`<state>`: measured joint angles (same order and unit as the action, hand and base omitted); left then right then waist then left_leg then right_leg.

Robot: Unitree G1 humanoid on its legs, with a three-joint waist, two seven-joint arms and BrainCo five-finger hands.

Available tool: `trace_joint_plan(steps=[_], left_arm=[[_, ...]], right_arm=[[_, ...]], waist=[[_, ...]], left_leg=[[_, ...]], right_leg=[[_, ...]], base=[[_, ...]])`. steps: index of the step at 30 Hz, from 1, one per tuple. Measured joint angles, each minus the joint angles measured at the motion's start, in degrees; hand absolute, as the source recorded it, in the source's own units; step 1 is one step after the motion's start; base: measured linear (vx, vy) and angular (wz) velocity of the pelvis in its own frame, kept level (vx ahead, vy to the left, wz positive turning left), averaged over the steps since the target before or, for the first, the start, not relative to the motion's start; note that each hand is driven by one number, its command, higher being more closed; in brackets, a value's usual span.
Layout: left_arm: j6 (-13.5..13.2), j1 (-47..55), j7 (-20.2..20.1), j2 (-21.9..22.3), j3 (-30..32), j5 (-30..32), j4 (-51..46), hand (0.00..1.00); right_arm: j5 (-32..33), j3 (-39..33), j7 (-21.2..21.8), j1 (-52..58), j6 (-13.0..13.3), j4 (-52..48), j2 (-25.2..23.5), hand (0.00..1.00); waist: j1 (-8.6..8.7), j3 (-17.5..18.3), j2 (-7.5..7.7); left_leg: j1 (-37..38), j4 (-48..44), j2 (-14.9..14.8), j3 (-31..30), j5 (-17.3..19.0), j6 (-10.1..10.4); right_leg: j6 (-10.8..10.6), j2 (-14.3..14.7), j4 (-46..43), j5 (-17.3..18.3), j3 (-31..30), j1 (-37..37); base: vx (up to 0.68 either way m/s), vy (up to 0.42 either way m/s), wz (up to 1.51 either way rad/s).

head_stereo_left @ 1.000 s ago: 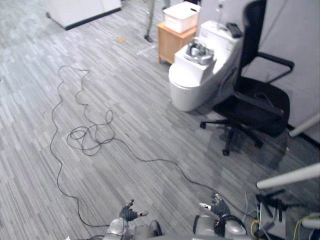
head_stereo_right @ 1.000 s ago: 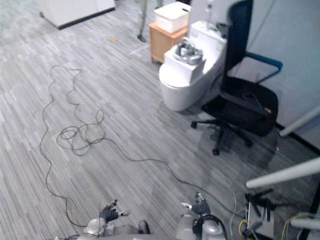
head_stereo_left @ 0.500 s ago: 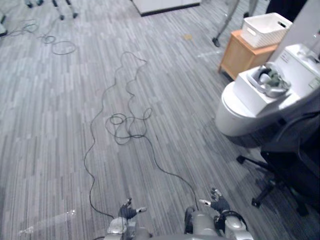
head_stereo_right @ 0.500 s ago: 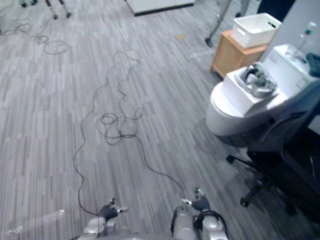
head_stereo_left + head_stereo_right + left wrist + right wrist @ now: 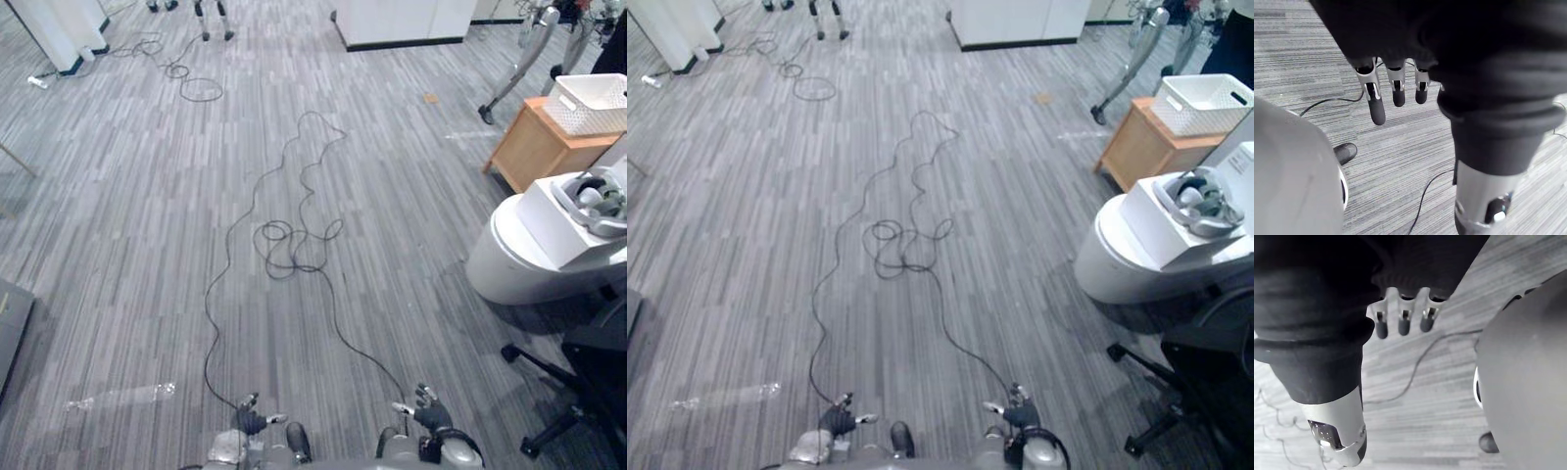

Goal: Organize washtable

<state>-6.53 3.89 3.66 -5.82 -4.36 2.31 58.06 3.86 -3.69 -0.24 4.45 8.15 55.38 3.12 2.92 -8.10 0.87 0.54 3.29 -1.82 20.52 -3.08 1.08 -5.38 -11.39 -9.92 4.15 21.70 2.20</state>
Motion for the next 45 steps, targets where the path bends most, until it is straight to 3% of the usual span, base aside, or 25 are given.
trace_joint_plan(steps=[18, 19, 24, 38, 40, 43, 45], left_arm=[[0.0, -0.6, -0.1, 0.3, 2.2, 0.6, 2.5, 0.00], [0.1, -1.2, -1.1, 1.1, 2.2, 1.9, 3.7, 0.00], [0.1, -1.2, -1.1, 1.1, 2.2, 1.9, 3.7, 0.00], [0.1, -1.6, -1.1, 0.9, 5.0, -0.6, 4.8, 0.00], [0.1, -1.6, -1.1, 0.9, 5.0, -1.3, 4.6, 0.00], [0.0, -1.5, -1.1, 0.2, 5.1, -4.1, 4.3, 0.00], [0.1, -1.1, -1.1, 0.0, 5.2, -4.5, 4.4, 0.00]], right_arm=[[-4.7, 0.0, 0.0, -2.5, -2.1, 5.1, -0.3, 0.00], [-6.8, 0.0, 0.2, -4.1, -2.4, 7.4, 0.3, 0.00], [-6.8, 0.0, 0.2, -4.1, -2.4, 7.4, 0.3, 0.00], [2.4, -6.0, 0.4, -2.9, -2.5, 7.4, -0.6, 0.00], [2.4, -6.1, 0.4, -3.0, -2.5, 7.3, -0.6, 0.00], [2.4, -7.1, 0.4, -2.9, -2.5, 6.4, -1.3, 0.00], [2.3, -7.0, 0.4, -2.5, -2.5, 6.2, -1.4, 0.00]], waist=[[-0.53, 1.3, 0.52], [-0.60, 1.3, -0.66], [-0.57, 1.3, -0.62], [-0.73, 1.5, -0.04], [-1.04, 1.5, -0.05], [-0.97, 1.1, 1.44], [-0.79, 1.0, 1.62]], left_leg=[[1.6, 2.6, -0.2, -2.5, -1.4, -0.5], [2.9, 2.6, -0.3, -3.2, -1.2, -0.3], [2.8, 2.6, -0.3, -3.2, -1.2, -0.3], [0.9, 2.3, -0.4, -0.4, 0.0, -0.2], [0.8, 2.1, -0.1, -0.5, 1.0, -0.5], [-0.1, -0.8, 2.1, -2.0, 4.2, -1.5], [0.0, -1.6, 2.7, -3.5, 5.8, -2.3]], right_leg=[[0.9, 3.3, 6.4, -2.5, -1.3, -4.0], [0.8, 4.3, 9.2, -2.8, -2.6, -6.1], [0.8, 4.3, 9.2, -2.8, -2.6, -6.0], [0.7, 4.6, 8.8, -2.8, -6.2, -2.7], [0.1, 3.7, 6.1, -1.0, -6.1, -1.5], [-1.9, -0.9, -5.6, 5.4, -5.6, 2.5], [-2.0, -2.6, -11.8, 6.0, -6.3, 3.8]], base=[[-0.01, 0.002, 0.03], [0.00, 0.000, 0.00], [0.00, 0.000, 0.00], [0.03, 0.000, -0.11], [0.05, 0.033, 0.04], [0.07, 0.056, 0.30], [0.13, 0.051, 0.41]])
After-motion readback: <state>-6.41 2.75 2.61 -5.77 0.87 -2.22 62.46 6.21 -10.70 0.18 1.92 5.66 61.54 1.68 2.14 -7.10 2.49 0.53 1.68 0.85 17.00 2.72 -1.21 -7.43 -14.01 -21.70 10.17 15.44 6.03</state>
